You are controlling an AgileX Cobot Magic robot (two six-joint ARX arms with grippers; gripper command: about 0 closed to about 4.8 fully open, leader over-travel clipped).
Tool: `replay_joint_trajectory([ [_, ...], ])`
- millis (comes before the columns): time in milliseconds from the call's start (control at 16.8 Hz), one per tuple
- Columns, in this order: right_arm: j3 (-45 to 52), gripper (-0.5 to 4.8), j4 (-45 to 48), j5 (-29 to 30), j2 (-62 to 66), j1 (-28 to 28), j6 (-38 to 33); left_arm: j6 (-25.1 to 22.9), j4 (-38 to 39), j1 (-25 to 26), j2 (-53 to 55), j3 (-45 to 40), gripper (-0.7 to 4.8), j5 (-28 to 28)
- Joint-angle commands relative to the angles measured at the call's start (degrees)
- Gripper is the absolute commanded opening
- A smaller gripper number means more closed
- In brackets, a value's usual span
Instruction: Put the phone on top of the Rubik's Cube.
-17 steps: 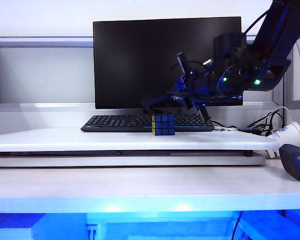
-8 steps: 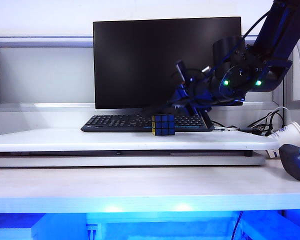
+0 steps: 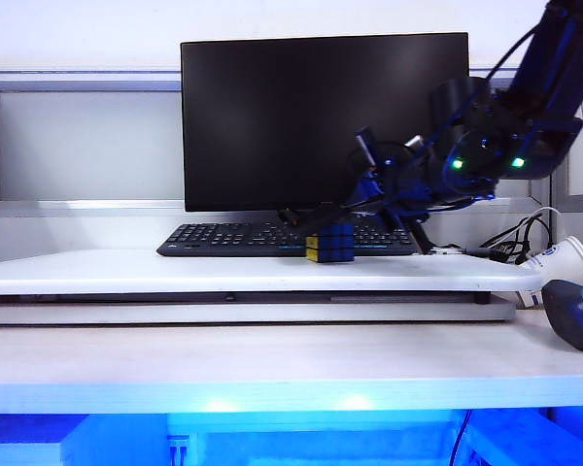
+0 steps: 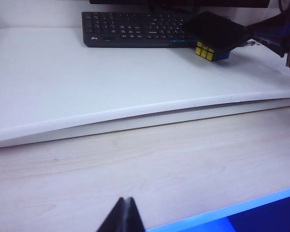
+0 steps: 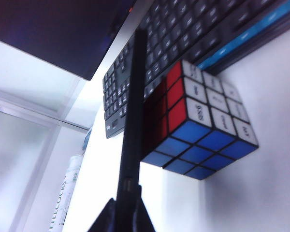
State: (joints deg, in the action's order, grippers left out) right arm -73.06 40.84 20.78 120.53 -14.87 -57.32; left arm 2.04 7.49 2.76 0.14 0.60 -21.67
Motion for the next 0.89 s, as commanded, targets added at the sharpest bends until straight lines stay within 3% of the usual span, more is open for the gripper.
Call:
replay_joint_trajectory([
  [59, -0.5, -0.06, 4.2, 2.0, -1.2, 0.0, 0.5, -0.1, -0.7, 0.1, 0.0, 0.0, -0.03, 0.0],
  [416, -0.5, -0.06, 7.0, 2.5, -3.2, 1.9, 0.3, -0.1, -0.7, 0.1, 0.0, 0.0, -0.03, 0.0],
  [891, -0.2, -0.06, 3.8, 8.8, -4.7, 4.5, 0.6, -0.1, -0.7, 0.1, 0.0, 0.0, -0.03, 0.0],
])
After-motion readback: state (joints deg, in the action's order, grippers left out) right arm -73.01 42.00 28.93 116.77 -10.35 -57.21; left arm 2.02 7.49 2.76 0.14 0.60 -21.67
